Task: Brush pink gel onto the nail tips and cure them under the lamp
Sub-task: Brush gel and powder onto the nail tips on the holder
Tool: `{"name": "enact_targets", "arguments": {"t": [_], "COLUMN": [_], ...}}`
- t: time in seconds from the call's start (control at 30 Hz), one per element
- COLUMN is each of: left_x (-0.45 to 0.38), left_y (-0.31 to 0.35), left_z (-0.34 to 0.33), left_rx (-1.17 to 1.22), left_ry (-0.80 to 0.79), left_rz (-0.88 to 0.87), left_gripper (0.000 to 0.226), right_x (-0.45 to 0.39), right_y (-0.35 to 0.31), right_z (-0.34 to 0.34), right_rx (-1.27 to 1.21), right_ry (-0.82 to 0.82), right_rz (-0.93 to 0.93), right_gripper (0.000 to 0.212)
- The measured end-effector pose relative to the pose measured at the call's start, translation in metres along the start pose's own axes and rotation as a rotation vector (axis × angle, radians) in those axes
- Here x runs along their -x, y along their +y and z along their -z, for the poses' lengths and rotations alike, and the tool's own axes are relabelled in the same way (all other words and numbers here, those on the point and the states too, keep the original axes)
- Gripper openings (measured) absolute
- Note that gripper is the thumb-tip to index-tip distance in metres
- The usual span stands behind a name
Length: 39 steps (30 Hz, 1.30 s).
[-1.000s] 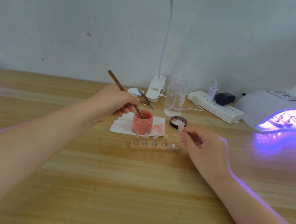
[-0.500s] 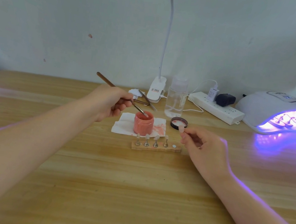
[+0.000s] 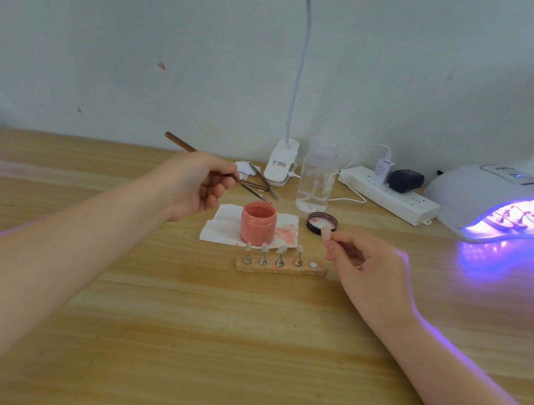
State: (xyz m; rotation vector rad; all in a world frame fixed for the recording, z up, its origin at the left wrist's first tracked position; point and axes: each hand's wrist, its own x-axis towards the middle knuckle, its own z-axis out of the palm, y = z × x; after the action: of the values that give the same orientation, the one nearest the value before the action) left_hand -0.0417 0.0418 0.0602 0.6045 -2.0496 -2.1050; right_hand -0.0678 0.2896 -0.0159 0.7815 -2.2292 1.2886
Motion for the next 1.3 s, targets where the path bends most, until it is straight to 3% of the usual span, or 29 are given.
{"name": "enact_targets", "arguments": {"t": [0.17,0.33,0.67,0.97,1.1,1.3], "left_x": [-0.004,-0.005,0.004,0.054,0.071,0.067], "left_y": [-0.004,0.0,0.003,-0.016,-0.05,-0.081], "left_z": [-0.001,-0.01,-0.009,-0.041,-0.056,-0.06], "left_rx": [-0.25,-0.38,0.044,0.131,0.002,-0.282], "left_ry": [0.069,0.054,0.108,0.011,-0.015,0.002], "left_rz": [-0.153,-0.155,-0.111,-0.415,-0.662,-0.888], "left_gripper": [0.011,0.01,0.012,0.015,0.012,0.016], "right_x": [0.0,0.0,0.0,0.0,0.0,0.001], "right_y": [-0.001,-0.001,0.0,-0.001,-0.003,-0.007], "right_z": [0.0,0.0,0.0,0.0,-0.001,-0.001], "right_rx": [-0.001,-0.012,0.006,-0.006,-0.007,0.014], "right_ry": [0.005,0.003,-0.001,0.017,0.042,0.03], "right_rz": [0.01,0.005,-0.017,-0.048,-0.036,0.037], "right_gripper": [0.008,0.009,0.008,0.009,0.007,0.007]}}
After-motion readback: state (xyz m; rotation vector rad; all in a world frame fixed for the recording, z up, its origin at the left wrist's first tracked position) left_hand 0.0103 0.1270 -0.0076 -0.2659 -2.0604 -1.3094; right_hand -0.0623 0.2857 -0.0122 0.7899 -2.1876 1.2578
